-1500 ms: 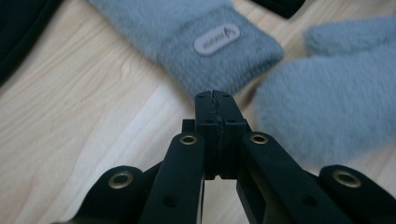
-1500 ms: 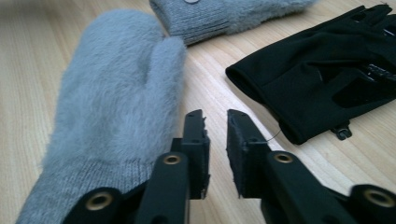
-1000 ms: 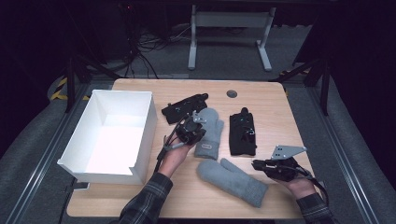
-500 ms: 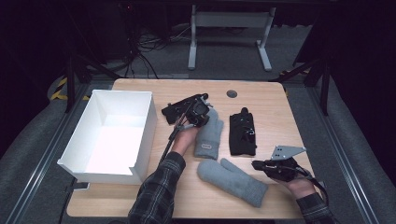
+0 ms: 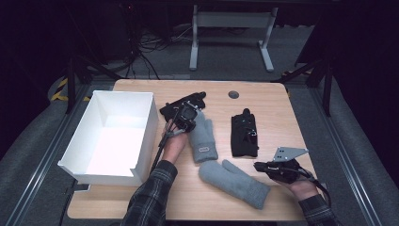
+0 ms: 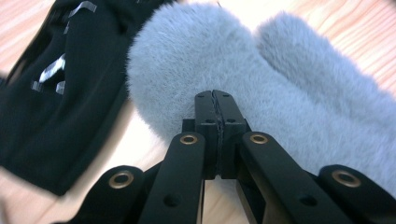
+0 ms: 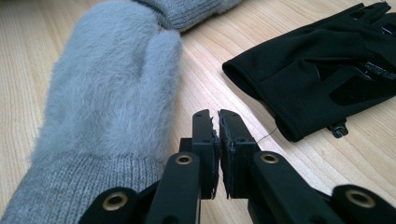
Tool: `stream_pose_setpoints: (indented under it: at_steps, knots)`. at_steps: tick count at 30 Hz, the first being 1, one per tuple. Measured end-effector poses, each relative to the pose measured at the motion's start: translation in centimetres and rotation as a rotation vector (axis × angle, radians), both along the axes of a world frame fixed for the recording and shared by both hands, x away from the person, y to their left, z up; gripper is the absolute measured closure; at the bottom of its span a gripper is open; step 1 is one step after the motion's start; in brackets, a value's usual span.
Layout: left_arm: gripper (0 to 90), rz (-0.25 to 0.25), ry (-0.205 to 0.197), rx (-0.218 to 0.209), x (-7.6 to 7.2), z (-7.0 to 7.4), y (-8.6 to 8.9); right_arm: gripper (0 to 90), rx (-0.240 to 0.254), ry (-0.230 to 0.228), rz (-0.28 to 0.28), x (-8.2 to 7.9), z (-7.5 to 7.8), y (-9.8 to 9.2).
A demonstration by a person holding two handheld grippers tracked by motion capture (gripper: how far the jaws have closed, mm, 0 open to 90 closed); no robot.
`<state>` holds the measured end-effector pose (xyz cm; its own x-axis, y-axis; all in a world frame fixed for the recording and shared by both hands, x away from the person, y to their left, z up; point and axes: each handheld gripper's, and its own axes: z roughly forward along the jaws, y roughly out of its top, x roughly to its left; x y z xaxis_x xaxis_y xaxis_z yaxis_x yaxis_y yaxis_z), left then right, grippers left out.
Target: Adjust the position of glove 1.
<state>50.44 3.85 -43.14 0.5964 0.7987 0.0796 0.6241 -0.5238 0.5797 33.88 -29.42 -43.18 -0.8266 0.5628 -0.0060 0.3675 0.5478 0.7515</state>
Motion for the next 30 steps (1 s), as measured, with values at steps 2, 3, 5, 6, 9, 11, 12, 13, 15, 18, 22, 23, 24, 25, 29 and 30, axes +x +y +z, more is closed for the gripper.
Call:
stream_pose_setpoints:
  at_steps: [2,3,5,6,9,11,12,13,15,18,22,23,24,25,29,30]
  knots:
    - [90.0,0.027,0.01,0.029,-0.7,0.0,0.6,85.4,-0.001,0.0,-0.002,0.0,0.0,0.0]
    - [90.0,0.033,0.012,0.042,-1.0,0.0,0.8,85.4,-0.001,-0.001,-0.001,0.0,0.0,0.0]
    - [90.0,0.042,0.018,0.065,-1.4,-0.1,0.9,85.4,-0.001,-0.002,-0.001,0.0,0.0,0.0]
    - [90.0,0.048,0.022,0.08,-1.8,-0.1,1.0,85.4,-0.001,-0.002,-0.002,0.0,0.0,0.0]
    - [90.0,0.056,0.045,0.123,-2.7,-0.7,1.6,85.4,-0.003,-0.002,-0.004,-0.1,0.1,-0.1]
    - [90.0,0.054,0.038,0.099,-3.1,-0.7,2.1,85.4,-0.003,-0.003,-0.003,-0.1,0.1,-0.1]
    - [90.0,0.043,0.023,0.09,-3.2,-0.6,2.2,85.4,-0.003,-0.003,-0.003,-0.1,0.1,-0.1]
    - [89.9,0.034,0.007,0.066,-3.3,-0.3,2.3,85.4,-0.004,-0.003,-0.003,0.0,0.1,-0.1]
    - [87.0,-0.009,-0.036,0.027,-3.5,0.2,2.2,85.3,-0.002,-0.001,-0.003,0.0,0.0,-0.1]
    - [76.0,-0.055,-0.059,0.015,-3.6,0.8,1.6,85.1,-0.001,0.0,-0.004,0.0,0.0,-0.1]
    - [72.8,-0.154,-0.068,-0.024,-4.2,1.5,0.8,84.9,0.0,-0.001,-0.006,0.0,0.1,-0.2]
    - [75.9,-0.166,-0.062,-0.016,-4.5,1.6,0.7,84.9,0.003,-0.001,-0.006,0.0,0.1,-0.2]
    - [78.4,-0.18,-0.056,-0.006,-4.9,1.6,0.6,84.9,0.002,-0.001,-0.006,0.0,0.1,-0.3]
    - [83.0,-0.181,-0.041,-0.002,-5.4,1.7,0.6,84.9,0.002,-0.002,-0.006,0.0,0.1,-0.3]
    - [89.9,-0.174,0.002,0.0,-6.7,1.6,1.1,84.8,0.006,-0.002,-0.007,0.0,0.1,-0.3]
    - [89.9,-0.179,0.007,0.002,-7.3,1.3,1.3,84.7,0.006,-0.002,-0.006,0.0,0.1,-0.3]
